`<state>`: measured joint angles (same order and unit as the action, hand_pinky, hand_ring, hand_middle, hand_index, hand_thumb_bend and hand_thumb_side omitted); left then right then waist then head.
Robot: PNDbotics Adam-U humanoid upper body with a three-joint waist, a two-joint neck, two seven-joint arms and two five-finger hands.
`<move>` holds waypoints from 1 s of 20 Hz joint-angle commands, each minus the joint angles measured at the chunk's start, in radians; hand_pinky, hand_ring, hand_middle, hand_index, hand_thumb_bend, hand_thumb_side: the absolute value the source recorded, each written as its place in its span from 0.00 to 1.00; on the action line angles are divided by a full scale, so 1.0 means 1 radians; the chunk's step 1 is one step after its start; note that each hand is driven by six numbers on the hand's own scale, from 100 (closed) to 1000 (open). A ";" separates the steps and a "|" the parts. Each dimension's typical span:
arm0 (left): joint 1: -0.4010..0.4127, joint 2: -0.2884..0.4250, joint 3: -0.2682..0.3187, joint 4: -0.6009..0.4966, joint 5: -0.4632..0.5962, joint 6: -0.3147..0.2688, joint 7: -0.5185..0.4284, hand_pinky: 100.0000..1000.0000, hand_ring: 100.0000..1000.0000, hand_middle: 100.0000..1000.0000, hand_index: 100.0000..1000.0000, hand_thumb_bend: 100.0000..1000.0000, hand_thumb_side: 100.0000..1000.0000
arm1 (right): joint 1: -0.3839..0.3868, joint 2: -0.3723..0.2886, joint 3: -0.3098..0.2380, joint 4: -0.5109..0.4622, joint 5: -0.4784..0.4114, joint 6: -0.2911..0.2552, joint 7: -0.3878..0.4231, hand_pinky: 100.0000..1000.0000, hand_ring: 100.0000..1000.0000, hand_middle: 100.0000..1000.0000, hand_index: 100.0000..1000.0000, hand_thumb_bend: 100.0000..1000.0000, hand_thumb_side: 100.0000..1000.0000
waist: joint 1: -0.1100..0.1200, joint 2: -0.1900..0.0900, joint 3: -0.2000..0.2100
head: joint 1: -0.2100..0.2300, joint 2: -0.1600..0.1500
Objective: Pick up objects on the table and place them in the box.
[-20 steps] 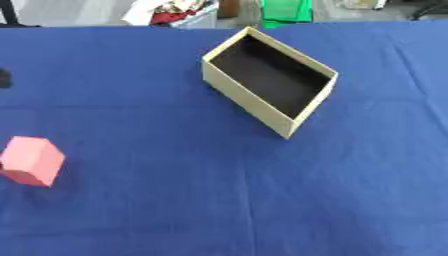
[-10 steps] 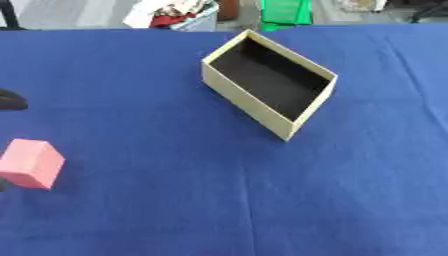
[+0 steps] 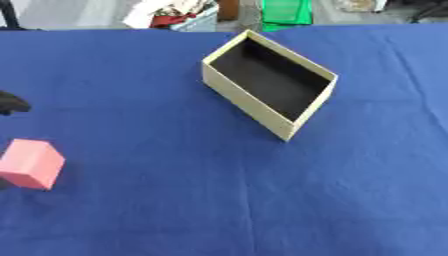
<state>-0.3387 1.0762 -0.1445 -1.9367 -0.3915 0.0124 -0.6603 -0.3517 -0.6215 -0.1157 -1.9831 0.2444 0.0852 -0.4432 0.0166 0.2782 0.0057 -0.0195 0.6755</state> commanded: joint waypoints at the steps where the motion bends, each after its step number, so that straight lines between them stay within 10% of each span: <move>1: -0.028 0.017 0.002 0.025 -0.009 0.004 -0.027 0.81 0.85 0.90 0.95 0.55 0.48 | -0.009 -0.018 -0.004 -0.010 -0.002 -0.001 0.002 0.79 0.77 0.76 0.81 0.00 0.94 | 0.002 -0.013 -0.002 | 0.003 -0.011; 20: -0.131 -0.034 -0.058 0.280 -0.041 -0.077 -0.130 0.86 0.91 0.96 0.98 0.76 0.59 | -0.007 -0.013 -0.005 -0.011 -0.005 -0.001 -0.001 0.79 0.76 0.76 0.81 0.00 0.95 | 0.003 -0.003 -0.018 | 0.019 -0.022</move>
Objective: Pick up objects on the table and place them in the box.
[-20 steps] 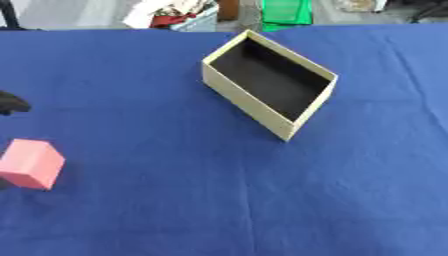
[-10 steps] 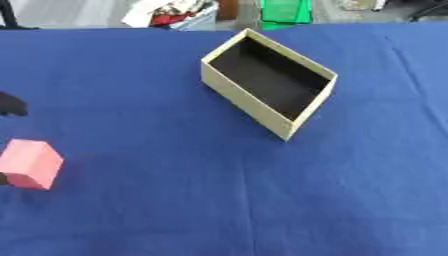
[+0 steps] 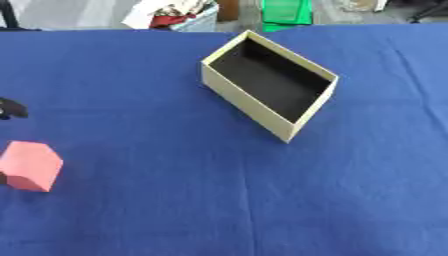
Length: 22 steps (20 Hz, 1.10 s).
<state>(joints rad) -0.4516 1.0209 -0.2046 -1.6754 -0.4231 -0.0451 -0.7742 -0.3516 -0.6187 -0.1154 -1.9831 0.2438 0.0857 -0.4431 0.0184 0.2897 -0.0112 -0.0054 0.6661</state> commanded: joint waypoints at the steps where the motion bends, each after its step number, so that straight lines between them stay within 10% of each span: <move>1: -0.021 0.019 -0.001 0.029 -0.016 -0.028 -0.022 0.87 0.91 0.96 0.98 0.78 0.60 | -0.007 -0.016 -0.006 -0.011 -0.005 -0.001 -0.001 0.79 0.76 0.76 0.81 0.00 0.95 | 0.001 -0.014 -0.002 | 0.005 -0.014; 22: -0.073 -0.032 -0.059 0.144 -0.173 -0.086 -0.008 0.88 0.91 0.94 0.96 0.81 0.58 | -0.004 -0.008 -0.007 -0.011 -0.009 -0.002 -0.003 0.79 0.76 0.75 0.81 0.00 0.95 | 0.000 -0.006 -0.010 | 0.014 -0.020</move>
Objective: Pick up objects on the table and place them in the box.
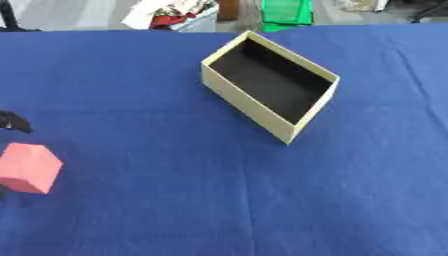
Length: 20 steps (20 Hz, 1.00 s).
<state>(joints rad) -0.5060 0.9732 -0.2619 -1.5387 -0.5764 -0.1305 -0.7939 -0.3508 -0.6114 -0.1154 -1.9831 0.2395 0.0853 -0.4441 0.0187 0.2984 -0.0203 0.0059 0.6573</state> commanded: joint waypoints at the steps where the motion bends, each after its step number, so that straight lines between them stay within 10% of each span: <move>1: -0.021 0.011 -0.005 0.012 -0.024 -0.001 0.013 0.88 0.91 0.93 0.96 0.82 0.58 | -0.005 -0.015 -0.007 -0.011 -0.004 -0.001 -0.002 0.79 0.76 0.75 0.81 0.00 0.95 | 0.000 -0.015 -0.001 | 0.003 -0.011; 20: -0.034 -0.023 -0.025 0.051 -0.052 -0.008 0.050 0.84 0.85 0.85 0.90 0.68 0.58 | -0.004 -0.010 -0.008 -0.009 -0.004 0.000 -0.002 0.79 0.76 0.75 0.81 0.00 0.95 | -0.002 -0.009 0.001 | 0.006 -0.013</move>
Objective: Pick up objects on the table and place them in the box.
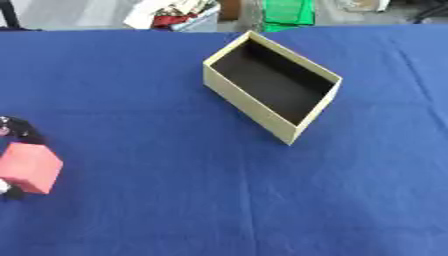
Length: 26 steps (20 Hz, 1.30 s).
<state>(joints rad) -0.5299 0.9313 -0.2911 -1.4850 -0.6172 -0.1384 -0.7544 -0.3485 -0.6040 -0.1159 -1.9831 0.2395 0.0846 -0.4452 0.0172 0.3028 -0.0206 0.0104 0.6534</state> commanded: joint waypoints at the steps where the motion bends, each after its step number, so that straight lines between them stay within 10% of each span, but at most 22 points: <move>1: -0.010 0.019 0.004 -0.006 -0.012 -0.001 0.014 0.83 0.85 0.84 0.89 0.66 0.58 | -0.006 -0.017 -0.008 -0.008 -0.004 0.001 -0.001 0.79 0.76 0.75 0.81 0.00 0.95 | 0.000 -0.014 0.002 | 0.002 -0.009; 14: 0.003 0.030 0.016 -0.086 -0.060 0.027 0.088 0.76 0.72 0.71 0.74 0.61 0.45 | -0.002 -0.013 -0.010 -0.006 -0.004 0.003 -0.005 0.79 0.76 0.75 0.81 0.00 0.95 | 0.000 -0.016 0.008 | 0.002 -0.012; 26: 0.000 0.030 0.050 -0.134 -0.048 0.072 0.111 0.71 0.67 0.68 0.71 0.38 0.13 | 0.002 -0.013 -0.013 -0.005 -0.003 0.003 -0.008 0.79 0.76 0.75 0.81 0.00 0.95 | 0.001 -0.017 0.012 | -0.005 -0.011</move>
<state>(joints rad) -0.5182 0.9307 -0.2648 -1.6019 -0.6683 -0.0742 -0.6474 -0.3419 -0.6010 -0.1168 -1.9826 0.2395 0.0884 -0.4500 0.0167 0.3033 -0.0109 0.0071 0.6494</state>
